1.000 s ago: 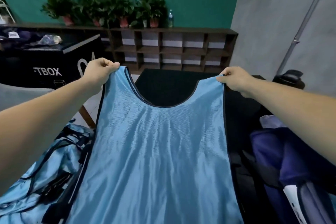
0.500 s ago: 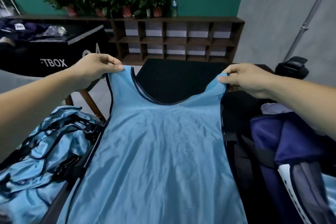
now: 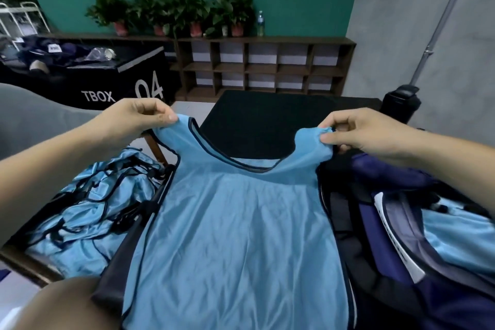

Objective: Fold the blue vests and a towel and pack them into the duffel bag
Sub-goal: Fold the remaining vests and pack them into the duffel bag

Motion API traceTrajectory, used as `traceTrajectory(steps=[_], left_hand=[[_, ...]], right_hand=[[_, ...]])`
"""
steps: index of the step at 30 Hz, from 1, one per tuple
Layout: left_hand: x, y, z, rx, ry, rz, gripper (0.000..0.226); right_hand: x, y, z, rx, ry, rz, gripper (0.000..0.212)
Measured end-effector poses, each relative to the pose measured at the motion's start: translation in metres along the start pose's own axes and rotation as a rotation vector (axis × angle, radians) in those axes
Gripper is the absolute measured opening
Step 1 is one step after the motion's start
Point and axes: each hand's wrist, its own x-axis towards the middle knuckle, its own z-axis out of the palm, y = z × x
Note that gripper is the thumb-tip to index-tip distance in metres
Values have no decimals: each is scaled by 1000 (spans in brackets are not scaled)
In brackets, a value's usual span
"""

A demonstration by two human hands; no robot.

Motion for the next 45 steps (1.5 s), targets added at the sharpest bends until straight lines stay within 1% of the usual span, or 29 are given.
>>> traceTrajectory(steps=[2, 5, 8, 13, 16, 19, 21, 23, 25, 28, 31, 32, 34, 36, 38, 40, 42, 43, 44, 45], left_hand=[[-24, -1, 1, 18, -27, 7, 28], [-61, -1, 0, 52, -78, 2, 22], [-94, -2, 0, 71, -99, -8, 19], [-137, -7, 5, 93, -198, -17, 14], [-152, -20, 5, 134, -273, -34, 15], [-162, -32, 3, 228, -398, -35, 17], [-167, -37, 5, 347, -470, -2, 13], [-171, -43, 7, 448, -508, 34, 8], [-173, -50, 8, 493, -533, 44, 8], [-174, -52, 9, 462, -540, 35, 8], [-177, -54, 6, 233, -488, -2, 11], [-178, -55, 4, 197, -490, -17, 13], [-181, -61, 6, 254, -543, -14, 18], [-185, -67, 11, 357, -626, -6, 18], [-186, -70, 16, 398, -684, -33, 20], [-184, -70, 17, 413, -681, -55, 22], [-180, -72, 15, 406, -623, -71, 25], [-177, -72, 14, 377, -568, -97, 25], [-173, -72, 14, 347, -504, -118, 20], [-168, -72, 15, 350, -418, -128, 9]], right_hand=[[-23, -7, 11, -38, -44, -27, 6], [-54, -14, 26, -95, -77, -75, 8], [-82, -16, 41, -69, -130, -95, 8], [-117, -8, 59, -36, -194, -117, 7], [-133, 3, 66, -47, -298, -104, 15], [-148, 15, 73, -174, -361, -119, 17], [-156, 19, 79, -268, -390, -123, 16], [-162, 20, 84, -363, -410, -151, 18], [-166, 23, 90, -486, -439, -200, 19], [-168, 30, 94, -630, -465, -226, 18], [-171, 27, 90, -593, -413, -216, 22], [-172, 25, 89, -570, -403, -213, 23], [-175, 22, 89, -565, -441, -211, 23], [-178, 25, 94, -615, -509, -211, 20], [-181, 29, 100, -665, -551, -220, 17], [-181, 29, 102, -697, -583, -212, 14], [-178, 26, 101, -696, -591, -193, 13], [-175, 23, 100, -682, -580, -191, 13], [-172, 21, 98, -667, -557, -192, 12], [-168, 20, 96, -658, -525, -199, 12]])
